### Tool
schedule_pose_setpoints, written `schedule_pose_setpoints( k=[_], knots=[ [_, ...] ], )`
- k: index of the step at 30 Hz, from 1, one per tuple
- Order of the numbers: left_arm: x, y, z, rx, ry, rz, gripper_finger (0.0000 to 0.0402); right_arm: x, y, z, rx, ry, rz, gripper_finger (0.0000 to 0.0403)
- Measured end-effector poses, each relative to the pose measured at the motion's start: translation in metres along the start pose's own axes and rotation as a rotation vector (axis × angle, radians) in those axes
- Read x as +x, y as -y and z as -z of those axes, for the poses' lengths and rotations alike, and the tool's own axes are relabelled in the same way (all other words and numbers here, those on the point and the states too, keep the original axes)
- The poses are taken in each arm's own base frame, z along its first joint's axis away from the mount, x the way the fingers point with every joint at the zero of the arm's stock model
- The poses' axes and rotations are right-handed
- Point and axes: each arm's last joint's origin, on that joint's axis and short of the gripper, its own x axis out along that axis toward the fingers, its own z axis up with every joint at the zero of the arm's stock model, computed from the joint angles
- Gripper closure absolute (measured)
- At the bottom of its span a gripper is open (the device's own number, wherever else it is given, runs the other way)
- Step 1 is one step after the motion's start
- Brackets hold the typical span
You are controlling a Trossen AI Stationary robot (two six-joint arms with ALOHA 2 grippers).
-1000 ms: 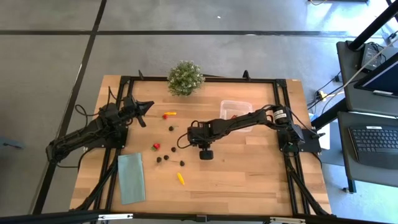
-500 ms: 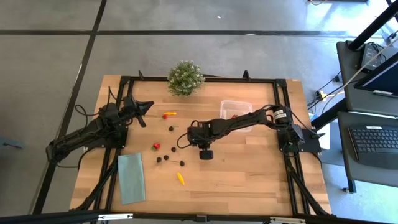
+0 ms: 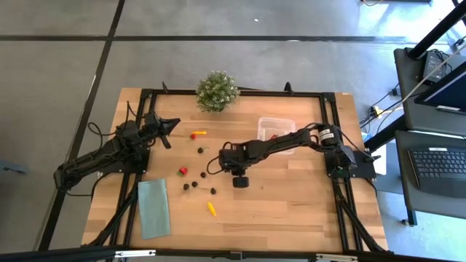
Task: Pick and placing Produce into tupperware
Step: Put the right blueberry into the transparent bin
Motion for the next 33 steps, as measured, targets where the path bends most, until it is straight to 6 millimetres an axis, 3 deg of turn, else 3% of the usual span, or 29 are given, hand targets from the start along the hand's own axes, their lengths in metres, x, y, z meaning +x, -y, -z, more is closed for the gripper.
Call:
schedule_pose_setpoints(
  k=[8, 33],
  knots=[
    [0.0, 0.0, 0.0, 0.0, -0.002, -0.001, 0.0401, 0.024, -0.005, 0.006, 0.042, -0.065, -0.02, 0.0328],
    [0.0, 0.0, 0.0, 0.0, -0.003, 0.0, 0.0401, 0.025, -0.018, 0.0, 0.168, 0.011, 0.037, 0.0328]
  ],
)
